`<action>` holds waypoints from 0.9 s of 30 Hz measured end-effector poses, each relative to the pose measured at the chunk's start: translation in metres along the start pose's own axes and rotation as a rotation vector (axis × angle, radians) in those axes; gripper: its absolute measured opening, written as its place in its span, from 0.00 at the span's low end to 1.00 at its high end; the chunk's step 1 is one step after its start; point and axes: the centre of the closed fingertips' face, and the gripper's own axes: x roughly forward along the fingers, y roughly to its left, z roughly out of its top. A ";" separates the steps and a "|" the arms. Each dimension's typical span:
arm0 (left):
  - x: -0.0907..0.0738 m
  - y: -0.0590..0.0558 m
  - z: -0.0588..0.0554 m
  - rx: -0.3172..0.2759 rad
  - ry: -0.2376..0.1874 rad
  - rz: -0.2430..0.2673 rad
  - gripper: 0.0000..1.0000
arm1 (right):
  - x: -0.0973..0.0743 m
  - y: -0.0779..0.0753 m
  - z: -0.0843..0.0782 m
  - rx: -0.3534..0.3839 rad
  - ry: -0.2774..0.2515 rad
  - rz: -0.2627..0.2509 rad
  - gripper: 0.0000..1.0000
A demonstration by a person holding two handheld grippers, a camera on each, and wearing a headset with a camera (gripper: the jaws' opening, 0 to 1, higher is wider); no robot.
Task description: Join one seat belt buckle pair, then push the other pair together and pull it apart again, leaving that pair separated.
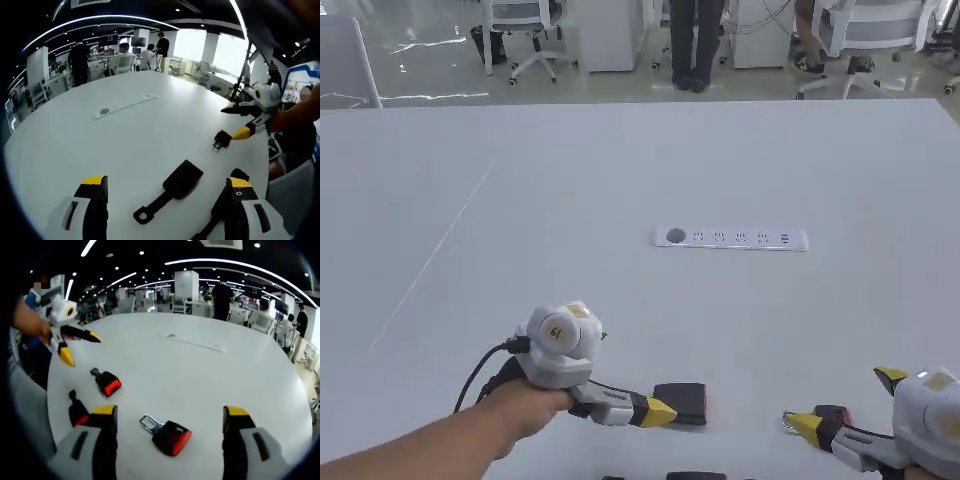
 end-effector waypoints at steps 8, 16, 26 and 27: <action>-0.044 0.003 -0.010 -0.083 -0.076 0.074 1.00 | -0.024 0.016 0.010 0.014 -0.069 -0.036 0.94; -0.089 -0.008 -0.016 -0.120 -0.173 0.114 1.00 | -0.052 0.037 0.020 -0.007 -0.114 -0.042 0.96; -0.130 -0.029 -0.035 -0.116 -0.223 0.102 1.00 | -0.101 0.067 0.036 -0.051 -0.201 -0.050 0.98; -0.136 -0.033 -0.036 -0.121 -0.235 0.100 1.00 | -0.107 0.070 0.034 -0.050 -0.205 -0.055 0.98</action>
